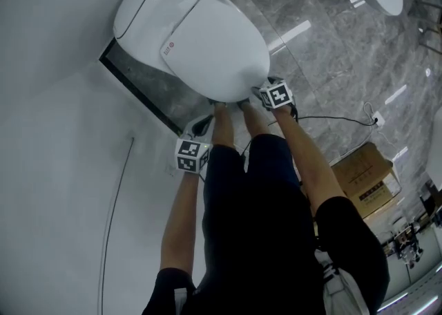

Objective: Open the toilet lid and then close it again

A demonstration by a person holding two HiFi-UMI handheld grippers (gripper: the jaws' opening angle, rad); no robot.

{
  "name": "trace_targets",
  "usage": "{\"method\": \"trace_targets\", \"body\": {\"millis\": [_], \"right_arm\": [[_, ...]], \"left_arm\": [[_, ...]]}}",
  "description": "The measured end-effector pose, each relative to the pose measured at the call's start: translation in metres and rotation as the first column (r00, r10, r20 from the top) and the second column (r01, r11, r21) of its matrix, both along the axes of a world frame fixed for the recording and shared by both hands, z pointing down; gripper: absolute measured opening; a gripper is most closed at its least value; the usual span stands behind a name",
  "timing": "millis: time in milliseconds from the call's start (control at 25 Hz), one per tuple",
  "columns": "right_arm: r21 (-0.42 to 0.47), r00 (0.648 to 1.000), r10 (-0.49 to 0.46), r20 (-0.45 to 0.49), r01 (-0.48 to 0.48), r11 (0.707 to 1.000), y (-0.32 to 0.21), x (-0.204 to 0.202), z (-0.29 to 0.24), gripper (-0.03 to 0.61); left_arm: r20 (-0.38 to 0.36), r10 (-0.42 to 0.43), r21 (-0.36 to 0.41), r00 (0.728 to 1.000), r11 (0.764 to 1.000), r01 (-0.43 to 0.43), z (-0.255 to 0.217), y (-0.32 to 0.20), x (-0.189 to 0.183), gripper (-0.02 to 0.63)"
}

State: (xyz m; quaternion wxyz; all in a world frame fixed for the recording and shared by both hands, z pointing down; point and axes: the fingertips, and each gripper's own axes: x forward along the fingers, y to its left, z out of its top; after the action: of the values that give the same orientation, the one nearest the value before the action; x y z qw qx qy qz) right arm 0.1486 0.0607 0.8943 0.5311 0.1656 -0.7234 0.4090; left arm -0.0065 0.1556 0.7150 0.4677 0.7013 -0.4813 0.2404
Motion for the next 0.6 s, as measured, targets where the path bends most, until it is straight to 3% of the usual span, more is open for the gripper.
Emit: {"method": "trace_targets", "body": {"millis": [600], "right_arm": [[0.000,0.990,-0.038,-0.134,0.038,0.999,0.004,0.009,0.060,0.321]], "left_arm": [[-0.037,-0.041,-0.028,0.998,0.999,0.040,0.032,0.016,-0.001,0.020]]}}
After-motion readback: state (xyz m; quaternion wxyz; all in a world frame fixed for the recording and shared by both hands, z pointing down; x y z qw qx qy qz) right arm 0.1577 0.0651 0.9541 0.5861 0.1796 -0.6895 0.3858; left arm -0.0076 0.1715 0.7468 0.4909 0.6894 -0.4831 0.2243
